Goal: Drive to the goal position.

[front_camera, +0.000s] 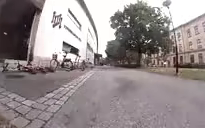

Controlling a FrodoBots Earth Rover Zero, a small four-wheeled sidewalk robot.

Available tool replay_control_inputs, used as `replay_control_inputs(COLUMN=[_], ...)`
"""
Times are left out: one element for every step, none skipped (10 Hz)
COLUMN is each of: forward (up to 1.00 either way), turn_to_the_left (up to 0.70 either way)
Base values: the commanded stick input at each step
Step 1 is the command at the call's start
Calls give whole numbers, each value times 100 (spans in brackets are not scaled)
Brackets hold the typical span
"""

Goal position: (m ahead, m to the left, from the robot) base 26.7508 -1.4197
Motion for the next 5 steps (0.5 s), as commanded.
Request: replay_control_inputs(forward=[70,70,70,70,70], turn_to_the_left=[-28,-28,-16,0,0])
